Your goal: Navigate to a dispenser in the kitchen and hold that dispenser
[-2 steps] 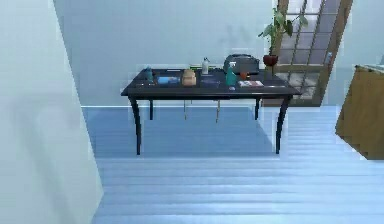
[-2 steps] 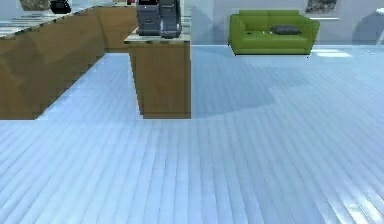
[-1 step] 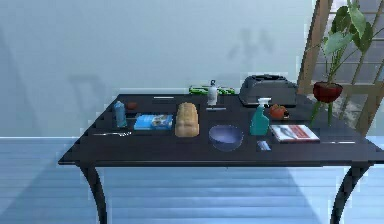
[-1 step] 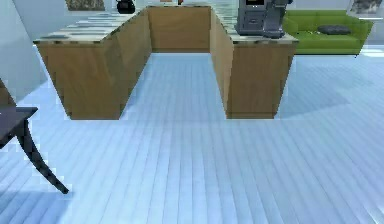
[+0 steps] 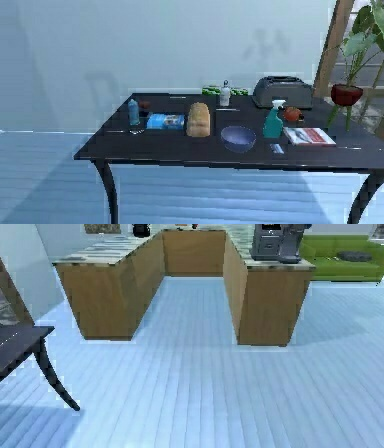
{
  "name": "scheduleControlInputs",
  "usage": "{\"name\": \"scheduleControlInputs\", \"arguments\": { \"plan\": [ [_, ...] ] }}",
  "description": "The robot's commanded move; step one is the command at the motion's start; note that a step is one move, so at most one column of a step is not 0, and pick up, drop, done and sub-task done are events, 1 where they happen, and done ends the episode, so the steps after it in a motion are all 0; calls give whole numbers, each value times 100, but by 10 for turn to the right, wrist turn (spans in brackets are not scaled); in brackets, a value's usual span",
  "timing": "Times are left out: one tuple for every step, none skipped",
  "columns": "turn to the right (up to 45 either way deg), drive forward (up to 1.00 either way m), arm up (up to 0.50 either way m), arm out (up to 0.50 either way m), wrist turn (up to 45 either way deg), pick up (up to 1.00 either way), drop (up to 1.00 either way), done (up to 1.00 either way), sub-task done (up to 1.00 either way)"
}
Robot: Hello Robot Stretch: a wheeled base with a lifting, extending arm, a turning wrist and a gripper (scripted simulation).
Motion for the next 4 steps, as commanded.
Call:
{"name": "scheduleControlInputs", "arguments": {
  "plan": [
    [0,45,0,0,0,0,0,0,0],
    [-450,0,0,0,0,0,0,0,0],
    [0,0,50,0,0,0,0,0,0],
    [0,0,36,0,0,0,0,0,0]
  ]
}}
